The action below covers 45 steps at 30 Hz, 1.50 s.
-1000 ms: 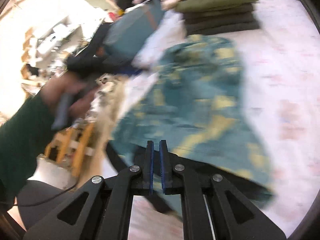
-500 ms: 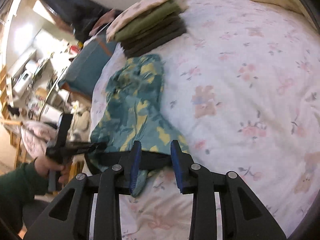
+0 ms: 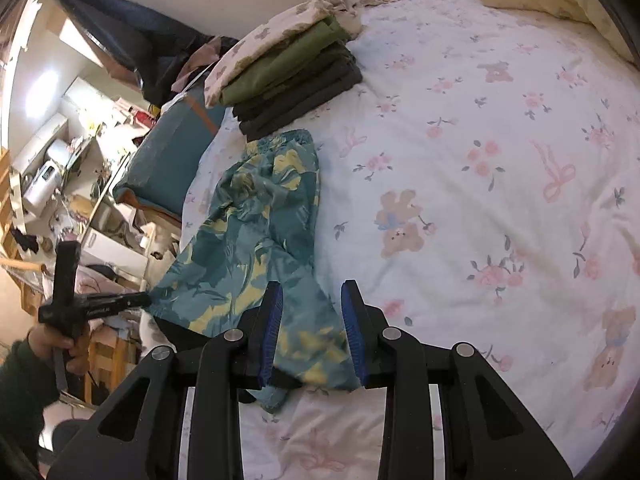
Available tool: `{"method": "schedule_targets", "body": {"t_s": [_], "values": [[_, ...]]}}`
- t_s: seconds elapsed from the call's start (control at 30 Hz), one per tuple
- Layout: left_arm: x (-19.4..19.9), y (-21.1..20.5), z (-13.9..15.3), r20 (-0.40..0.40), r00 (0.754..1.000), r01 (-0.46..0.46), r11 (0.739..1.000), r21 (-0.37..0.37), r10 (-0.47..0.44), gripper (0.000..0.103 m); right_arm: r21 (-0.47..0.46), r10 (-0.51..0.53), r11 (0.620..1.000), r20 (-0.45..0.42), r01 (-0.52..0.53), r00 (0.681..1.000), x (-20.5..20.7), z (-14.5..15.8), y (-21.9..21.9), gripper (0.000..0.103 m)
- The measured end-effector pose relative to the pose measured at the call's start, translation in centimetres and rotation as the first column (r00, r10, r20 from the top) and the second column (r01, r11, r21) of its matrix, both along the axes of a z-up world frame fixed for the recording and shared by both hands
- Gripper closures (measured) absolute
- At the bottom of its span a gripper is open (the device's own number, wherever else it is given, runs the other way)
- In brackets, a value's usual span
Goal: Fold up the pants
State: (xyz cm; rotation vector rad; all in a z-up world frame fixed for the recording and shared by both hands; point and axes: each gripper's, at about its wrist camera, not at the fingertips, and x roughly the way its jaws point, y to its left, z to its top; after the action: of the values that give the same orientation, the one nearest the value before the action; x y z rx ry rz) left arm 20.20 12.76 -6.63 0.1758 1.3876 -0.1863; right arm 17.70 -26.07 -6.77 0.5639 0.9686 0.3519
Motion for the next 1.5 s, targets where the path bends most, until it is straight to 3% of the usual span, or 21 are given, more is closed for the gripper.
{"method": "schedule_targets", "body": {"t_s": [0.07, 0.13, 0.2, 0.23, 0.3, 0.37, 0.43, 0.47, 0.5, 0.53, 0.57, 0.67, 0.7, 0.93, 1.03, 1.07, 1.1, 1.13, 1.23, 1.33, 1.5], "values": [[0.2, 0.9, -1.3, -0.021, 1.000, -0.016, 0.999, 0.028, 0.017, 0.103, -0.003, 0.002, 1.000, -0.003, -0.002, 1.000, -0.1, 0.0, 0.1, 0.069], [0.2, 2.0, -3.2, -0.045, 0.999, -0.026, 0.994, 0.103, 0.030, 0.103, 0.004, 0.000, 1.000, -0.011, 0.000, 1.000, 0.0, -0.2, 0.0, 0.069], [0.7, 4.1, -5.5, -0.079, 0.992, -0.084, 0.983, 0.164, 0.098, 0.103, -0.003, 0.004, 1.000, -0.017, -0.004, 1.000, 0.0, -0.5, 0.1, 0.069], [0.7, 5.1, -6.0, -0.087, 0.986, -0.129, 0.979, 0.158, 0.144, 0.103, -0.007, 0.008, 1.000, -0.022, -0.009, 1.000, 0.0, -0.6, 0.2, 0.069], [0.6, 6.1, -5.9, -0.089, 0.977, -0.192, 0.980, 0.055, 0.196, 0.102, -0.016, 0.014, 1.000, -0.032, -0.015, 0.999, 0.0, -1.0, 0.4, 0.069], [0.2, 5.7, -4.6, -0.061, 0.978, -0.204, 0.974, -0.097, 0.199, 0.098, -0.018, 0.012, 1.000, -0.034, -0.013, 0.999, 0.0, -1.1, 0.4, 0.069], [0.1, 5.5, -3.9, -0.066, 0.972, -0.235, 0.956, -0.176, 0.226, 0.073, -0.017, 0.010, 1.000, -0.035, -0.010, 0.999, 0.2, -1.1, 0.4, 0.069], [0.0, 5.5, -3.6, -0.067, 0.962, -0.272, 0.939, -0.211, 0.263, 0.051, -0.016, 0.008, 1.000, -0.036, -0.008, 0.999, 0.3, -1.2, 0.4, 0.069], [-0.2, 5.4, -3.4, -0.070, 0.947, -0.320, 0.913, -0.254, 0.313, 0.041, -0.017, 0.005, 1.000, -0.036, -0.006, 0.999, 0.4, -1.2, 0.5, 0.069], [-0.5, 4.9, -3.6, -0.098, 0.938, -0.347, 0.890, -0.295, 0.333, 0.041, -0.020, 0.006, 1.000, -0.036, -0.007, 0.999, 0.5, -1.2, 0.6, 0.069], [-0.6, 3.8, -3.9, -0.123, 0.939, -0.344, 0.885, -0.314, 0.321, 0.041, -0.022, 0.010, 1.000, -0.035, -0.010, 0.999, 0.5, -1.3, 0.7, 0.069], [-0.9, 1.0, -4.4, -0.081, 0.964, -0.266, 0.931, -0.251, 0.254, 0.044, -0.033, 0.026, 0.999, -0.035, -0.027, 0.999, 0.5, -1.3, 1.1, 0.069], [-0.9, 0.6, -4.3, -0.058, 0.965, -0.260, 0.933, -0.249, 0.254, 0.044, -0.035, 0.029, 0.999, -0.033, -0.030, 0.999, 0.4, -1.2, 1.1, 0.069], [-0.8, 1.4, -1.9, -0.041, 0.946, -0.316, 0.882, -0.349, 0.323, 0.042, -0.022, 0.024, 0.999, -0.022, -0.025, 0.999, 0.2, -0.7, 0.9, 0.069], [-0.7, -0.4, -2.5, -0.027, 0.963, -0.268, 0.932, -0.246, 0.270, 0.044, -0.007, 0.025, 1.000, -0.023, -0.025, 0.999, 0.3, -0.7, 1.0, 0.068], [-0.8, -0.8, -3.1, -0.036, 0.964, -0.264, 0.936, -0.234, 0.263, 0.059, -0.009, 0.026, 1.000, -0.024, -0.026, 0.999, 0.3, -0.7, 1.1, 0.067], [-0.9, -1.0, -3.5, -0.051, 0.967, -0.254, 0.938, -0.235, 0.250, 0.090, -0.015, 0.028, 0.999, -0.024, -0.028, 0.999, 0.3, -0.7, 1.2, 0.066], [-0.9, -1.5, -3.9, -0.066, 0.971, -0.239, 0.945, -0.222, 0.230, 0.102, -0.021, 0.027, 0.999, -0.025, -0.028, 0.999, 0.3, -0.7, 1.1, 0.065], [-1.9, -2.4, -3.6, -0.022, 0.987, -0.159, 0.973, -0.166, 0.158, 0.102, -0.024, 0.008, 1.000, -0.035, -0.008, 0.999, 0.2, -0.9, 0.6, 0.056], [-2.5, -1.9, -2.1, 0.010, 0.993, -0.114, 0.986, -0.122, 0.116, 0.103, -0.011, -0.015, 1.000, -0.051, 0.015, 0.999, 0.2, -1.3, 0.0, 0.055], [-1.3, 2.6, -1.9, -0.013, 0.983, -0.183, 0.981, -0.070, 0.183, 0.103, -0.018, -0.004, 1.000, -0.052, 0.003, 0.999, 0.4, -1.4, 0.4, 0.054]]}}
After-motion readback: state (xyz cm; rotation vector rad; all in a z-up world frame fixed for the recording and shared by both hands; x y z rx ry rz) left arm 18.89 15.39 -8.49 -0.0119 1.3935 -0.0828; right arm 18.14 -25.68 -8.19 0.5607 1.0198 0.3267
